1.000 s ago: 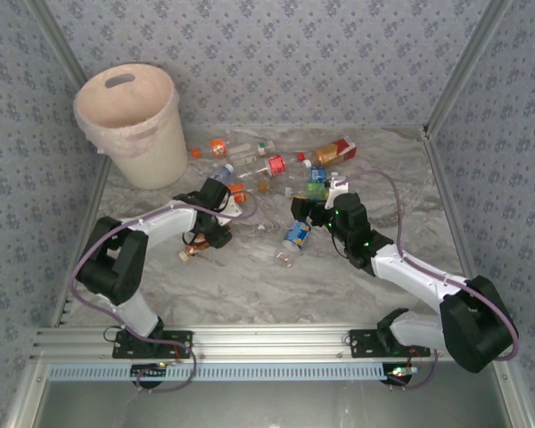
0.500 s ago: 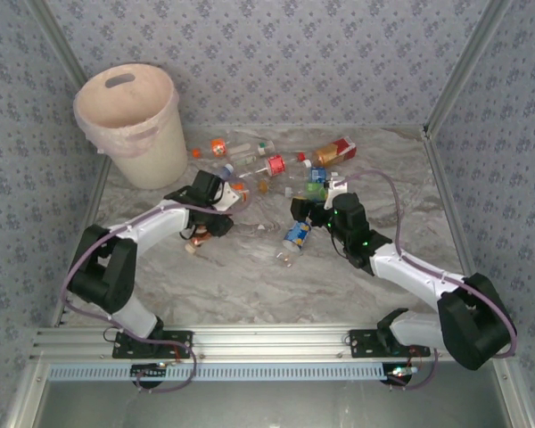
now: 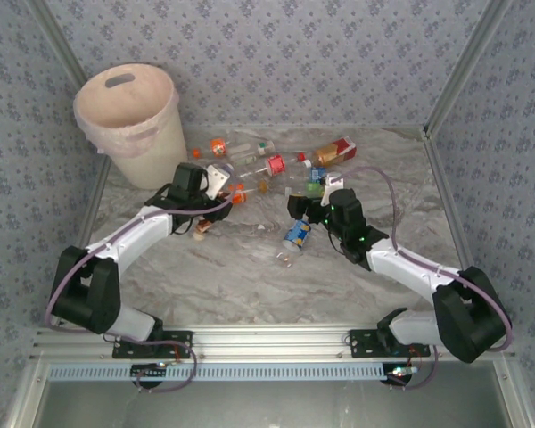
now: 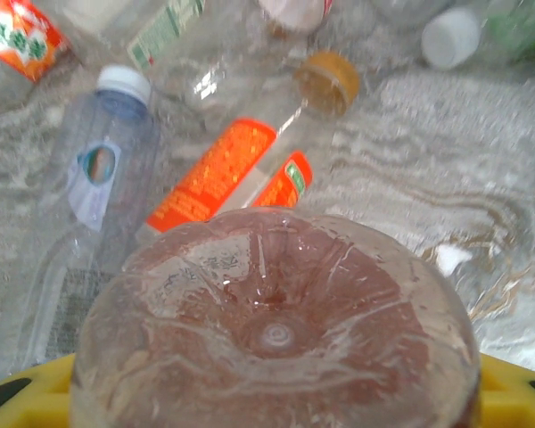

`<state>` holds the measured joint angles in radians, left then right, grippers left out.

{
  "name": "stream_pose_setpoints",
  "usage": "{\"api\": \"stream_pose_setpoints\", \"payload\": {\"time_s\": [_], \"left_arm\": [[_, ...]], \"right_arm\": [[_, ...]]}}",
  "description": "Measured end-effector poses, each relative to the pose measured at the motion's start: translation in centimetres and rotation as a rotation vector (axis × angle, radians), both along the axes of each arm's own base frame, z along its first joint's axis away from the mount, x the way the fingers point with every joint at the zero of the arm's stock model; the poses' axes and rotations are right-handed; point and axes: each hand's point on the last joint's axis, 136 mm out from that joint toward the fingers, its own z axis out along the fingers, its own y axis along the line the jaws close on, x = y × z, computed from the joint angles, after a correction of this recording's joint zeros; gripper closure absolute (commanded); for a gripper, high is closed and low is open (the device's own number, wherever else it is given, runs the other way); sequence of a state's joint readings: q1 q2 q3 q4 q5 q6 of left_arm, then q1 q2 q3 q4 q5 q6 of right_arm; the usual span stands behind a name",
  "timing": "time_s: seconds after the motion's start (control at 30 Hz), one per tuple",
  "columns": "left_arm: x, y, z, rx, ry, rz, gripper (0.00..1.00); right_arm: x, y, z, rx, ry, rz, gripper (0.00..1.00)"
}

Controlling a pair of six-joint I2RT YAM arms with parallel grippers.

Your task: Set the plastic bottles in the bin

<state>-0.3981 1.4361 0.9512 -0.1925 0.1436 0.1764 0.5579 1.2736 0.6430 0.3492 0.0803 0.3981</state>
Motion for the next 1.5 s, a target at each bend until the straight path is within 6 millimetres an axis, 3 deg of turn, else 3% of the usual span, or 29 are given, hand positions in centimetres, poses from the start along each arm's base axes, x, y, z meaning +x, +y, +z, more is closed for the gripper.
{"api": "stream_pose_setpoints", "payload": {"time_s": [0.6, 0.7, 1.07, 1.37, 1.5], "left_arm": [[4.2, -2.7, 9.6, -0.39, -0.207, 0.091, 0.48], [5.1, -2.6, 12.3, -0.436, -0.253, 0.123, 0.48], [7.4, -1.4, 23.1, -0.548, -0.463, 0.216, 0.48], [8.9, -0.2, 28.6, -0.559, -0.602, 0.274, 0.48], [9.7, 1.4, 31.0, -0.556, -0.68, 0.326, 0.48]], "right_arm": [[-0.1, 1.3, 1.1, -0.004, -0.042, 0.054, 0.0], [-0.2, 1.3, 1.1, -0.01, -0.045, 0.058, 0.0], [-0.3, 1.5, 1.1, -0.017, -0.049, 0.064, 0.0], [-0.4, 1.8, 1.1, -0.023, -0.053, 0.075, 0.0], [-0.5, 1.8, 1.1, -0.031, -0.058, 0.081, 0.0]]}}
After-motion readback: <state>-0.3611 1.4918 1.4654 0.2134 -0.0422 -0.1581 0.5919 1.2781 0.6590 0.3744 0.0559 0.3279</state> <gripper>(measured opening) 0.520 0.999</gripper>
